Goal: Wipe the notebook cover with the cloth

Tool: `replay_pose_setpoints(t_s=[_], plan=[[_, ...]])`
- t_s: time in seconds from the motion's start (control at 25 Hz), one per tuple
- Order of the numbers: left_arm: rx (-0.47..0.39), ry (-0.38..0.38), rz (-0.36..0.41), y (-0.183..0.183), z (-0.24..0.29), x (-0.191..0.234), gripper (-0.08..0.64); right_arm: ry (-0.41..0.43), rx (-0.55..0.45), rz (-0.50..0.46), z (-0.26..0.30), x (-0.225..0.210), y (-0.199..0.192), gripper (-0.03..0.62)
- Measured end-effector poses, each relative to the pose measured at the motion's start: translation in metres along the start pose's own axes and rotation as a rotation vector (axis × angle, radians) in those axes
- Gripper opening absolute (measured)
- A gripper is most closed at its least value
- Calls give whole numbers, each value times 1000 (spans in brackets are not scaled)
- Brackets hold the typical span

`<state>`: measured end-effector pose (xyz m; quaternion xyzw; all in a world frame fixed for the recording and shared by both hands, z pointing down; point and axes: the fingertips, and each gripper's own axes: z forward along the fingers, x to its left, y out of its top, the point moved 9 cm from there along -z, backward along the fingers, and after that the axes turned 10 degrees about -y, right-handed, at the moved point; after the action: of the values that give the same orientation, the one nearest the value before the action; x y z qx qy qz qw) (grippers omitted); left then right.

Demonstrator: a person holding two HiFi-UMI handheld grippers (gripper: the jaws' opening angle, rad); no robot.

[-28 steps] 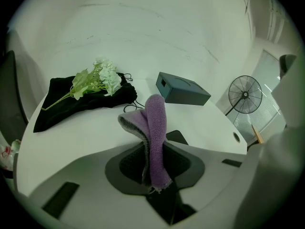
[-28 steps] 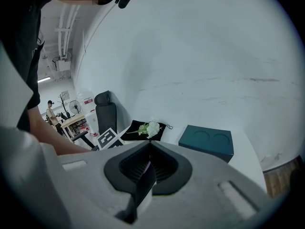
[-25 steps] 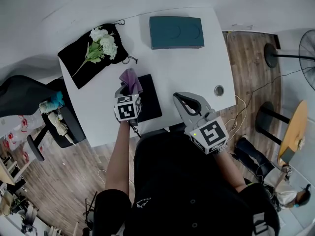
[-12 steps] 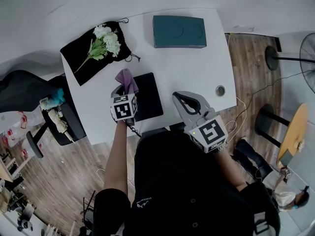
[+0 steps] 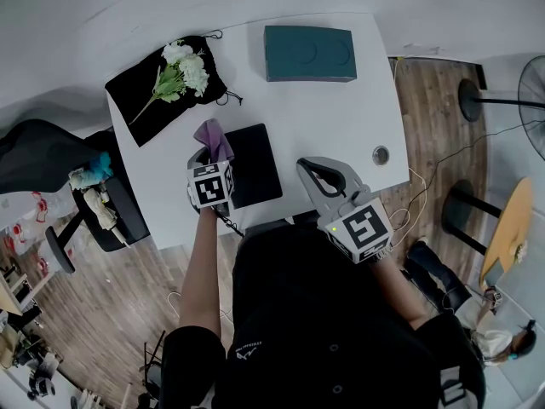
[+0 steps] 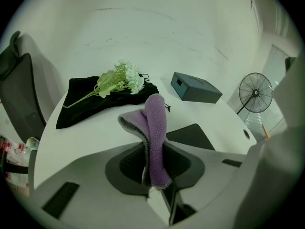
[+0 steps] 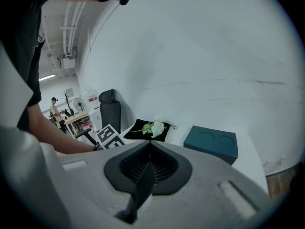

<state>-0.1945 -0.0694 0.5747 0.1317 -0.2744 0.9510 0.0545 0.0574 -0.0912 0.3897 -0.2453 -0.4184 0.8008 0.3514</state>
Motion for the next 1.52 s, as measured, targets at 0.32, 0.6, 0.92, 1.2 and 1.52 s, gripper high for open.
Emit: replay_pose_setpoints(t_s=[0.32, 0.6, 0.92, 1.2, 1.52], plan=[[-6, 30, -31, -5, -12, 11, 86, 5, -10, -4, -3, 5, 0, 5], [-21, 41, -61, -13, -28, 15, 86, 5, -24, -4, -9, 8, 0, 5], [-69, -37, -54, -8, -43, -6, 86, -17, -41, 16, -17, 13, -6, 5], [-40, -166, -22, -1, -36, -34, 86, -32, -45, 21, -23, 17, -11, 5], [25, -286, 18, -4, -15, -71, 86, -63, -49, 26, -29, 11, -12, 5]])
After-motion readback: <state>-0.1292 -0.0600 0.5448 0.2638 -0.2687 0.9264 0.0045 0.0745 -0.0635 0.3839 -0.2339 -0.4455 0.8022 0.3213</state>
